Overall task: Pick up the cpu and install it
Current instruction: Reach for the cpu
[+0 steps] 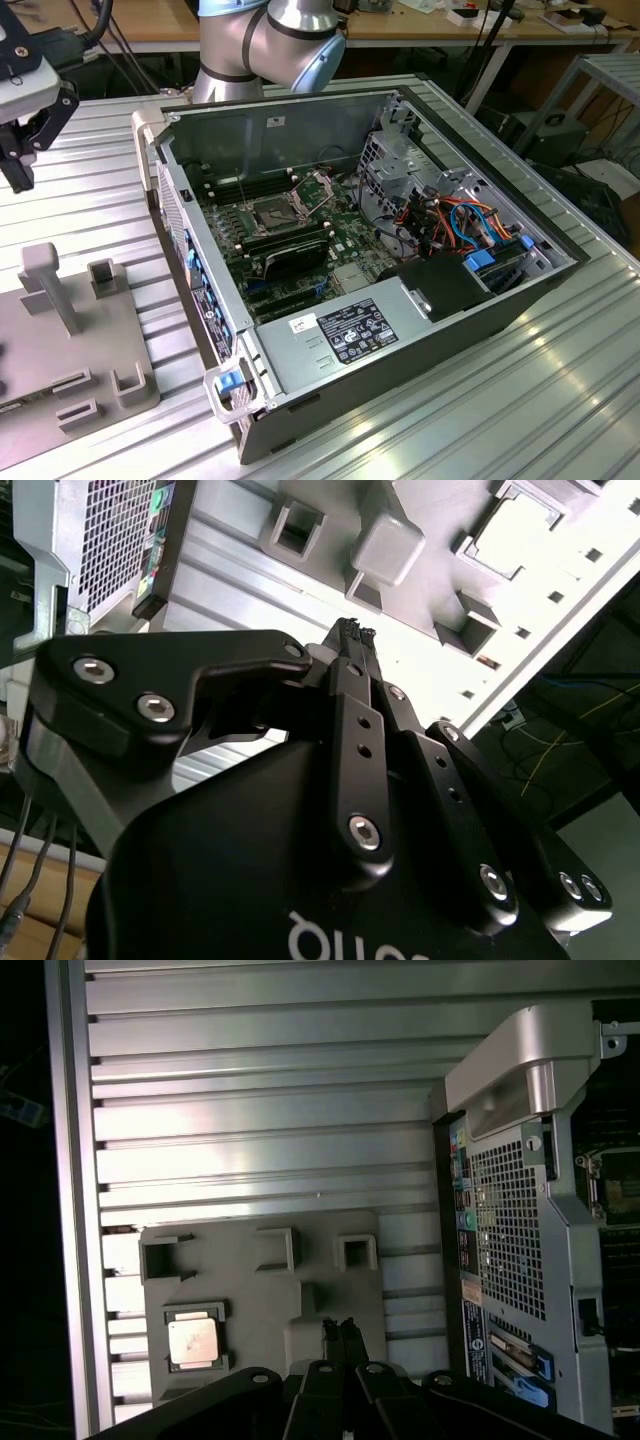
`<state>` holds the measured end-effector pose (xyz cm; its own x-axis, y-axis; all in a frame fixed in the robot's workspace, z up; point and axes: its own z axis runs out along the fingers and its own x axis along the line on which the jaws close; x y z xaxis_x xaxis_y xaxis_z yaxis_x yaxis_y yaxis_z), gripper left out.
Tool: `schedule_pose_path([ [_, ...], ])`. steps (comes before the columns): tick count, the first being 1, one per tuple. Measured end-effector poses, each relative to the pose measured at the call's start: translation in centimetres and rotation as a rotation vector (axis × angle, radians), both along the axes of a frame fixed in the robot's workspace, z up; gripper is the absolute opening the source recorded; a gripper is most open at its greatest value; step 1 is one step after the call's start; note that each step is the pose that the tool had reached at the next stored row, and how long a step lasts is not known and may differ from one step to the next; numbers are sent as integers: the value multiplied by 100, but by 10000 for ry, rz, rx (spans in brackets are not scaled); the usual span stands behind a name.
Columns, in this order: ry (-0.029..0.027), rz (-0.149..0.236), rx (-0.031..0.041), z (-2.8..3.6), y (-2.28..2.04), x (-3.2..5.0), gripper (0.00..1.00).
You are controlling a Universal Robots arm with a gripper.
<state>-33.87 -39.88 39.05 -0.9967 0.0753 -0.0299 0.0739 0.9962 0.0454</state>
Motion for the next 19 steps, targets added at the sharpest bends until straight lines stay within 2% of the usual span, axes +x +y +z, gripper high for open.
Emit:
schedule_pose_path([
  [10,-1,0,1,-57,0,-3,11],
  [19,-1,0,0,-82,0,-5,11],
])
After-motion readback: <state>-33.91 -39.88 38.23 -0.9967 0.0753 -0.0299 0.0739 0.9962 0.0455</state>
